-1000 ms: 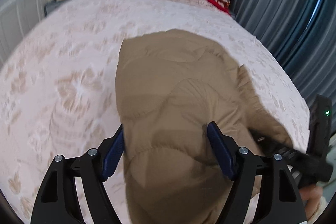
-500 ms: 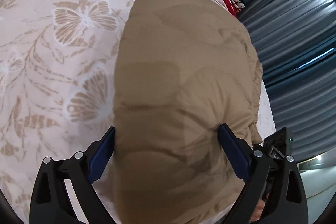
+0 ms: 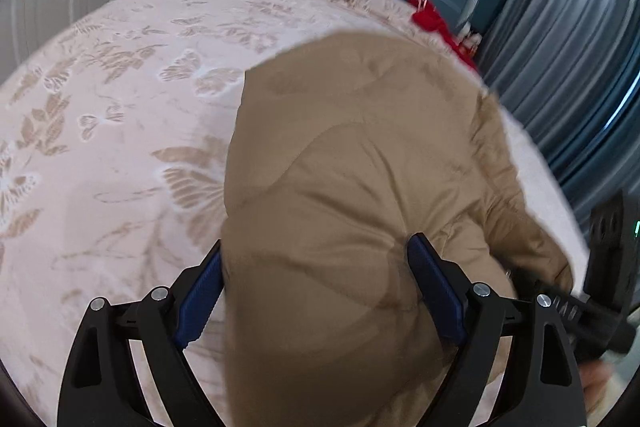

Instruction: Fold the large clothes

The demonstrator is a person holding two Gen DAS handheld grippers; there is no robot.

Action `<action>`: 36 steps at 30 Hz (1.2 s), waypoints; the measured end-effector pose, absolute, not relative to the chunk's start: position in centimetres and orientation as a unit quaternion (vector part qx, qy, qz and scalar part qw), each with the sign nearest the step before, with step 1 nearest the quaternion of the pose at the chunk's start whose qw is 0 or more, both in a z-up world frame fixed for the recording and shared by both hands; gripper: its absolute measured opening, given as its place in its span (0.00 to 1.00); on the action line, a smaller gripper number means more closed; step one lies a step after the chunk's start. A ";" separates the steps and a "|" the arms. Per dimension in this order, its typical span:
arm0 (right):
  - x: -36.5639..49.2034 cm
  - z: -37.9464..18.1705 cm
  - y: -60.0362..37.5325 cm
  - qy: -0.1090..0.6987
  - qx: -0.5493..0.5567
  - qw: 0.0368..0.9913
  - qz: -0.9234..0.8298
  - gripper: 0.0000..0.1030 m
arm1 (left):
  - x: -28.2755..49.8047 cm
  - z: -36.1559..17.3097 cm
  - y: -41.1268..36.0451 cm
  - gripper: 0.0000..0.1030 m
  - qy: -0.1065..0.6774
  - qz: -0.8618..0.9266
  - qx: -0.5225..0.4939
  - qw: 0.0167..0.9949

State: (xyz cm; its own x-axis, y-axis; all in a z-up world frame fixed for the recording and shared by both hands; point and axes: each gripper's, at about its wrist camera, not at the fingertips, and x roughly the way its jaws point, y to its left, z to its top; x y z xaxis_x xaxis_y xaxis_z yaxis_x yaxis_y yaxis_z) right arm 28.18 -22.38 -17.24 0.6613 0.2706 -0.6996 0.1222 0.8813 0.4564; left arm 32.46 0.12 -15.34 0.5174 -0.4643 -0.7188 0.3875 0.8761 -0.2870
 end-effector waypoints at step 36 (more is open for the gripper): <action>25.6 -7.6 -21.2 0.425 0.100 0.897 -0.061 0.10 | 29.8 -7.3 -6.1 0.91 0.424 -0.042 0.111 0.898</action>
